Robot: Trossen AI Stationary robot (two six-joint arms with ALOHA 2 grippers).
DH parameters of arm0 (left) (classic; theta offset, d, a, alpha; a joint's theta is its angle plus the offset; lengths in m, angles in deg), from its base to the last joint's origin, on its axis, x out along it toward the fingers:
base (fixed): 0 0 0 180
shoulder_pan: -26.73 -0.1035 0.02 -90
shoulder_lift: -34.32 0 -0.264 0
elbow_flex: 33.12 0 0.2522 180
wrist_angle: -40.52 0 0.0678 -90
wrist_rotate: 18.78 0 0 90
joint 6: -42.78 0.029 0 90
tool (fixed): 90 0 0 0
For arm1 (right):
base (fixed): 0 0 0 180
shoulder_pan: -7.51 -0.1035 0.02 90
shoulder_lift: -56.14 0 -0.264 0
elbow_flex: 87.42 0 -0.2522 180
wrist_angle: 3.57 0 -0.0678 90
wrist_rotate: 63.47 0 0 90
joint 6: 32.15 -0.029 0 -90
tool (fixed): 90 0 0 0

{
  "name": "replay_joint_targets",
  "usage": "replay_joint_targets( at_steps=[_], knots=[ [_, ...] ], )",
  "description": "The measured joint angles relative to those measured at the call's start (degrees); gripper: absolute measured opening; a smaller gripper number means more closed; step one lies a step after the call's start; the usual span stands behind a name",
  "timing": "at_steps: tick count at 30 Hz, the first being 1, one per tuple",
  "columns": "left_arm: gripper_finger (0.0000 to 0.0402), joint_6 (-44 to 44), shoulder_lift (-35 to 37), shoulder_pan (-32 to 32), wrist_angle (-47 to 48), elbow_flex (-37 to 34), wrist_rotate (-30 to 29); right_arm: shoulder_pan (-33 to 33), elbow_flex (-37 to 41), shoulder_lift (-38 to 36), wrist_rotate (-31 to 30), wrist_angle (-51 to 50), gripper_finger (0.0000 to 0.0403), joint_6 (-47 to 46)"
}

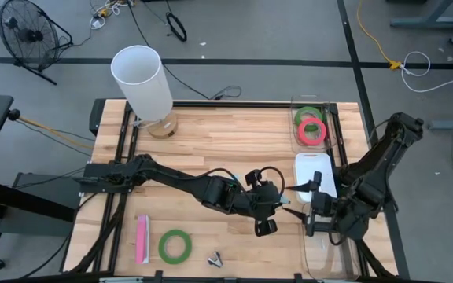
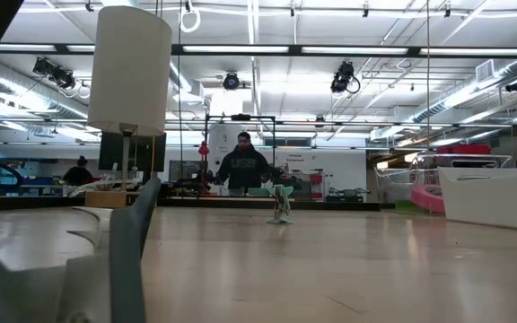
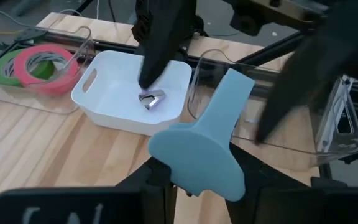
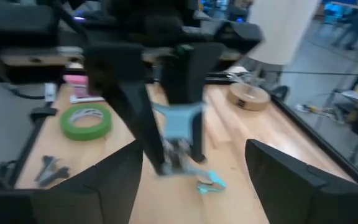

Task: Pick and place Stapler, Stapler remover, tape
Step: Put the blue stapler remover into the white bin

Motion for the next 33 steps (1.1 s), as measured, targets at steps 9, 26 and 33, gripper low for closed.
replay_joint_targets(
  at_steps=[9,26,33],
  knots=[
    [0.0098,0.35,0.0,-0.04,-0.09,0.0,0.15,4.31,0.0,0.0,11.04,4.26,0.0179,4.56],
    [0.0121,-0.35,-0.02,-0.04,1.24,-0.02,0.87,5.07,0.0,-0.38,12.42,3.56,0.0032,8.23],
    [0.0211,-0.33,-0.07,0.78,6.16,-0.04,2.44,5.1,0.04,-4.15,9.06,-2.87,0.0029,5.42]
  ],
)
